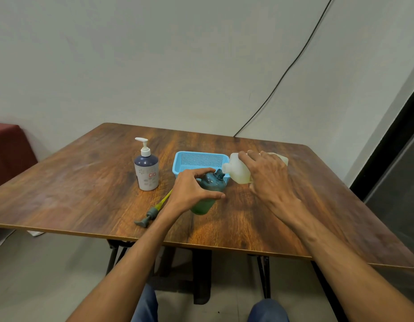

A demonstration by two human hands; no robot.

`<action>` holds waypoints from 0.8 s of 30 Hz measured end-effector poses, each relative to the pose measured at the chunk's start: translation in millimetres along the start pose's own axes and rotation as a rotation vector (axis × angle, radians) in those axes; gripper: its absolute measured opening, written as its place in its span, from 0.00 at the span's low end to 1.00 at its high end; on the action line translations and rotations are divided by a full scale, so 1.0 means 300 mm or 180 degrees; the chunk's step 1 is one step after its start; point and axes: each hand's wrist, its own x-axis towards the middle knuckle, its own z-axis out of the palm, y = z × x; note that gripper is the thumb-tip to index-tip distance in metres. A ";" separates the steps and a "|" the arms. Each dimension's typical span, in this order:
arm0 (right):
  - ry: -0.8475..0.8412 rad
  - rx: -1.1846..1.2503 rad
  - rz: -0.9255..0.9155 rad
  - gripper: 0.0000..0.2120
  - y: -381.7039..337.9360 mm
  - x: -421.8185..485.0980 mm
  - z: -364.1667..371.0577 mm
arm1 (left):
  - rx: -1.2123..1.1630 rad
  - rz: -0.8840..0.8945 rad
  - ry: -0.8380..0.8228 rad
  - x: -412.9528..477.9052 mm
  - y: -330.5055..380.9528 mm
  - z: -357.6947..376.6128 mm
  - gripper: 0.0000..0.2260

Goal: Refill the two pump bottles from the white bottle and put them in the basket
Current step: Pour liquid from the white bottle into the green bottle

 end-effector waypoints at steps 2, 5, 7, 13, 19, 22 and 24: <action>-0.0005 -0.0006 -0.0005 0.34 0.000 0.000 -0.002 | 0.0009 0.0000 -0.0010 0.001 0.000 0.000 0.34; -0.0006 0.0010 -0.0007 0.34 0.002 0.000 -0.004 | 0.0009 0.0004 -0.0009 0.003 -0.001 0.001 0.34; -0.0011 0.0012 -0.0010 0.35 0.003 0.000 -0.004 | 0.0017 0.0014 -0.0003 0.003 -0.001 0.002 0.34; 0.0008 0.0017 0.0004 0.35 0.004 0.001 -0.006 | -0.0001 0.0017 -0.0005 0.007 0.001 -0.001 0.35; 0.0009 0.0021 0.0008 0.35 0.004 0.004 -0.008 | 0.0004 0.0016 0.0007 0.007 0.004 0.000 0.35; 0.0018 0.0023 0.0004 0.35 0.004 0.003 -0.008 | 0.0009 0.0021 0.0012 0.007 0.004 -0.001 0.35; 0.0028 0.0011 0.0006 0.34 0.003 0.003 -0.009 | 0.0001 0.0028 0.0024 0.007 0.003 -0.001 0.35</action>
